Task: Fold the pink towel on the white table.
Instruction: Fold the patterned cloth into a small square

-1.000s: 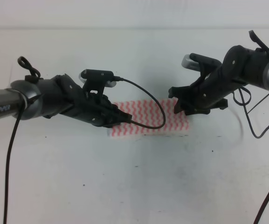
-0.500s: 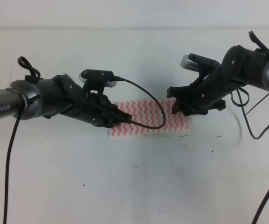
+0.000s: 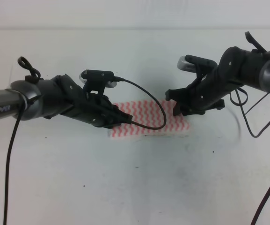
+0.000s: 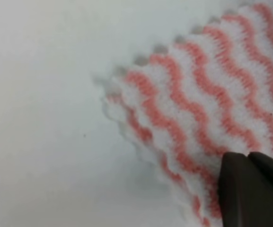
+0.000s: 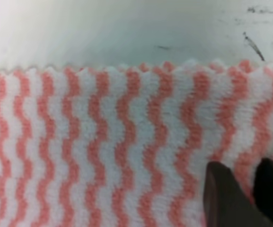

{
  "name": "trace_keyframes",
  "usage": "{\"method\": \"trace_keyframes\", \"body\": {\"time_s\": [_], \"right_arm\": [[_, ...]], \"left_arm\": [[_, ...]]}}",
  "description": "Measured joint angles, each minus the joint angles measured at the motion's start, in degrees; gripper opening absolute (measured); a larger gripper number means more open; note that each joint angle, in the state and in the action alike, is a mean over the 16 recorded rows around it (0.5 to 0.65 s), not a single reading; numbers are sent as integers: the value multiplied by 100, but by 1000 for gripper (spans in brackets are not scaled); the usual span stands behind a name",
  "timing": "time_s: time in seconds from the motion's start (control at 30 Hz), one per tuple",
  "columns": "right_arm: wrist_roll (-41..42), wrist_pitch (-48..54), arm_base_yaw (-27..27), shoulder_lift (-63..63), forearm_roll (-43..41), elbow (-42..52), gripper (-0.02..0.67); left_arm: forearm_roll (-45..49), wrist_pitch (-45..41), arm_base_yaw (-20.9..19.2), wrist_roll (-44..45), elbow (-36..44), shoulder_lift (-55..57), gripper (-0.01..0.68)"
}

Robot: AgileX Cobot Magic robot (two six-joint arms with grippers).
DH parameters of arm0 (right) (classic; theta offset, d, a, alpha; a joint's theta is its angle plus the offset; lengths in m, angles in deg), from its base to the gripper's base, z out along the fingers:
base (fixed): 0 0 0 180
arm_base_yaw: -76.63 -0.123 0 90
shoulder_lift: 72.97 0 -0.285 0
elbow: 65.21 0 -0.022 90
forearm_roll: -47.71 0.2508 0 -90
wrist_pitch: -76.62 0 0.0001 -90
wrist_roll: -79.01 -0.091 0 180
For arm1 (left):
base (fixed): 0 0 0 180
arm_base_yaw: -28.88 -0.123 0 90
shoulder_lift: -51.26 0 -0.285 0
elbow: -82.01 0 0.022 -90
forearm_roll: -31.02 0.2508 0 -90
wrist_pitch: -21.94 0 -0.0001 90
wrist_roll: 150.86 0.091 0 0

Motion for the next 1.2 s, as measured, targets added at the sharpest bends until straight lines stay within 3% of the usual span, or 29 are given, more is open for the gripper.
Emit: {"method": "trace_keyframes", "body": {"time_s": [0.5, 0.87, 1.2], "right_arm": [[0, 104, 0, -157, -99, -145, -11], [39, 219, -9, -392, 33, -417, -14], [379, 162, -41, -404, 672, -477, -14]], "left_arm": [[8, -69, 0, 8, 1, 0, 1], [1, -105, 0, 10, -1, 0, 1], [-5, -177, 0, 14, 1, 0, 1]]}}
